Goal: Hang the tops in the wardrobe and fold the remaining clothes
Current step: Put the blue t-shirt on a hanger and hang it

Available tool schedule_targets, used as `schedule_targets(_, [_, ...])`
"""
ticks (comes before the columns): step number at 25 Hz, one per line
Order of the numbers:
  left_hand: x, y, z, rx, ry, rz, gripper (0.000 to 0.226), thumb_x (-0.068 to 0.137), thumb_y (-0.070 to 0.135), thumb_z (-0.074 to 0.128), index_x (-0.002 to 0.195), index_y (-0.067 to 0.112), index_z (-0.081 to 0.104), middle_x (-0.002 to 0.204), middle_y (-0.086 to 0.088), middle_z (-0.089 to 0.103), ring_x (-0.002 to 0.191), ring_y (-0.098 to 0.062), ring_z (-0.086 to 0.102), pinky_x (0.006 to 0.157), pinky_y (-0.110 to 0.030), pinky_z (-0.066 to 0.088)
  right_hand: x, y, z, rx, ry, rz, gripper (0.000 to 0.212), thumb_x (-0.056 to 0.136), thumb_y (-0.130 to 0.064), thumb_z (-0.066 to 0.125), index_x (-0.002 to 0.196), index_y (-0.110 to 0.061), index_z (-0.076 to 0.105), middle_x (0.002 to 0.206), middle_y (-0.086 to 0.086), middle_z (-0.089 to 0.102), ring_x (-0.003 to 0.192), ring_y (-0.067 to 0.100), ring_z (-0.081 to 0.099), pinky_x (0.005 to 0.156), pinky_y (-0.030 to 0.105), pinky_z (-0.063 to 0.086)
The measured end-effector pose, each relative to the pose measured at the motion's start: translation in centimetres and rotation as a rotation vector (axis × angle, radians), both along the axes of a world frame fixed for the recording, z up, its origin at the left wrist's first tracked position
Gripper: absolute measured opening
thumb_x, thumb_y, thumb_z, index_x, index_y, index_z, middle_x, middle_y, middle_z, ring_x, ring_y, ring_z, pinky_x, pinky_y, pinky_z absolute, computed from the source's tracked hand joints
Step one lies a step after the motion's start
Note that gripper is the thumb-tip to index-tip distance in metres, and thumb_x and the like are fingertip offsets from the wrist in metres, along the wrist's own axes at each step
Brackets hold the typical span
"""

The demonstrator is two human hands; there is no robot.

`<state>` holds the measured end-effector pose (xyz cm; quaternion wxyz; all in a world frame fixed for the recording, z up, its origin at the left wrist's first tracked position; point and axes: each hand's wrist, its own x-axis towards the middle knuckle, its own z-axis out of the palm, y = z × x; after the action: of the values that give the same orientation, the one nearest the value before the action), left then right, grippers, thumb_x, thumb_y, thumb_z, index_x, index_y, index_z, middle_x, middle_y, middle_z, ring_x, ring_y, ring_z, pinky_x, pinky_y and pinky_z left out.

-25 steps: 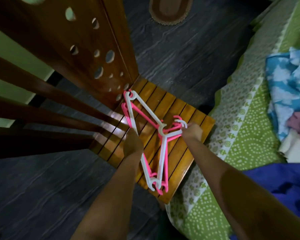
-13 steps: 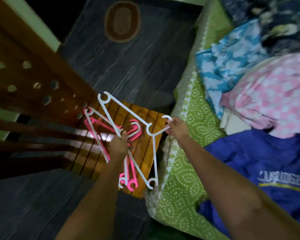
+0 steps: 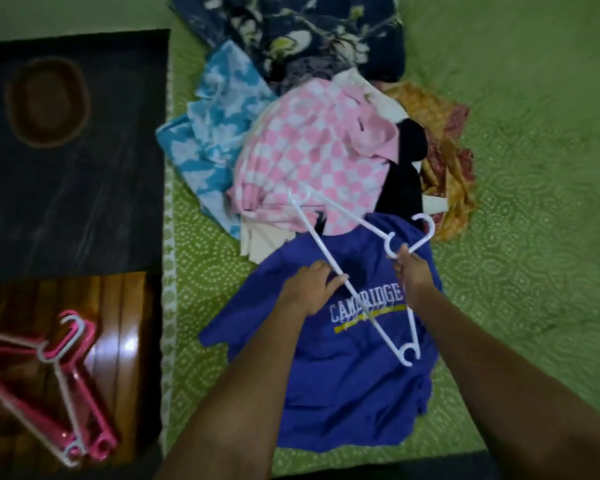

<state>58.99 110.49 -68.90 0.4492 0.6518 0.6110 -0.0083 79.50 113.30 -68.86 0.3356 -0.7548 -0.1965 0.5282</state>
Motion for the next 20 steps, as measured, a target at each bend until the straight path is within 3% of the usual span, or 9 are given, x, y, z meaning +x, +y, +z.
schedule_targets(2, [1.9,2.4,-2.9,-0.016,0.139,-0.138,0.055,0.098,0.052,0.035,0.139,0.016,0.04,0.143,-0.003,0.042,0.126,-0.029,0.043,0.098,-0.047,0.042,4.7,0.7,-1.4,-0.009,-0.022,-0.011,0.044,0.102,-0.033,0.041,0.067,-0.012,0.057,0.035,-0.009,0.034,0.031,0.001,0.026,0.032,0.013,0.018])
schedule_targets(4, [3.1,4.5,-5.1,-0.076,0.188,-0.085,0.058,0.099,0.048,0.036,0.147,0.016,0.028,0.153,-0.003,0.031,0.135,-0.032,0.035,0.105,-0.048,0.037,8.0,1.3,-2.7,-0.006,-0.013,-0.003,0.042,0.103,-0.031,0.039,0.068,-0.013,0.054,0.033,-0.009,0.034,0.031,0.0,0.025,0.033,0.012,0.018])
schedule_targets(8, [4.5,6.8,-5.6,-0.073,0.497,-0.17,0.057,0.101,0.048,0.03,0.149,0.015,0.027,0.158,-0.002,0.016,0.14,-0.034,0.023,0.1,-0.047,0.04,10.3,1.8,-4.3,0.008,-0.012,0.063,0.038,0.103,-0.028,0.038,0.076,-0.005,0.053,0.046,-0.005,0.034,0.031,0.0,0.027,0.036,0.012,0.021])
schedule_targets(11, [5.1,7.8,-4.2,-0.098,0.765,-0.19,0.053,0.102,0.048,0.026,0.133,0.012,0.049,0.146,-0.01,0.035,0.131,-0.03,0.036,0.091,-0.039,0.042,10.9,1.9,-4.9,-0.013,-0.051,0.117,0.047,0.103,-0.028,0.039,0.078,0.008,0.056,0.056,0.003,0.033,0.035,0.001,0.029,0.045,0.02,0.024])
schedule_targets(13, [4.7,8.2,-3.5,-0.071,0.878,-0.135,0.043,0.102,0.041,0.034,0.123,0.012,0.058,0.131,-0.009,0.048,0.121,-0.027,0.042,0.084,-0.035,0.042,11.1,2.2,-4.9,-0.007,-0.043,0.133,0.051,0.103,-0.027,0.04,0.088,0.019,0.056,0.054,0.001,0.035,0.037,0.001,0.03,0.045,0.018,0.024])
schedule_targets(14, [4.3,8.4,-3.1,-0.045,0.924,-0.128,0.033,0.101,0.032,0.041,0.123,0.014,0.058,0.128,-0.007,0.047,0.12,-0.026,0.041,0.083,-0.034,0.042,11.2,2.4,-4.7,0.003,-0.031,0.136,0.048,0.103,-0.026,0.04,0.089,0.016,0.058,0.05,-0.003,0.037,0.036,0.0,0.03,0.044,0.015,0.024])
schedule_targets(16, [3.5,8.6,-2.0,-0.046,0.932,-0.07,0.031,0.097,0.015,0.047,0.127,0.013,0.054,0.134,-0.006,0.039,0.123,-0.028,0.038,0.084,-0.034,0.043,11.4,3.0,-4.0,0.038,-0.027,0.156,0.037,0.103,-0.023,0.04,0.076,-0.001,0.053,0.043,-0.011,0.037,0.036,0.0,0.031,0.044,0.015,0.024])
schedule_targets(18, [2.8,8.6,-1.3,-0.095,0.811,0.045,0.036,0.095,0.006,0.048,0.131,0.008,0.051,0.144,-0.007,0.031,0.123,-0.03,0.041,0.09,-0.035,0.043,11.6,3.5,-3.4,0.092,-0.075,0.221,0.04,0.102,-0.021,0.042,0.063,-0.011,0.041,0.049,-0.003,0.037,0.041,0.0,0.032,0.049,0.02,0.025])
schedule_targets(20, [2.3,8.8,-0.6,-0.177,0.669,0.165,0.037,0.093,0.005,0.051,0.129,0.003,0.05,0.141,-0.012,0.04,0.116,-0.03,0.051,0.089,-0.036,0.046,12.0,3.9,-3.1,0.108,-0.162,0.336,0.042,0.101,-0.023,0.045,0.061,-0.012,0.041,0.055,0.003,0.036,0.049,0.008,0.035,0.054,0.027,0.026])
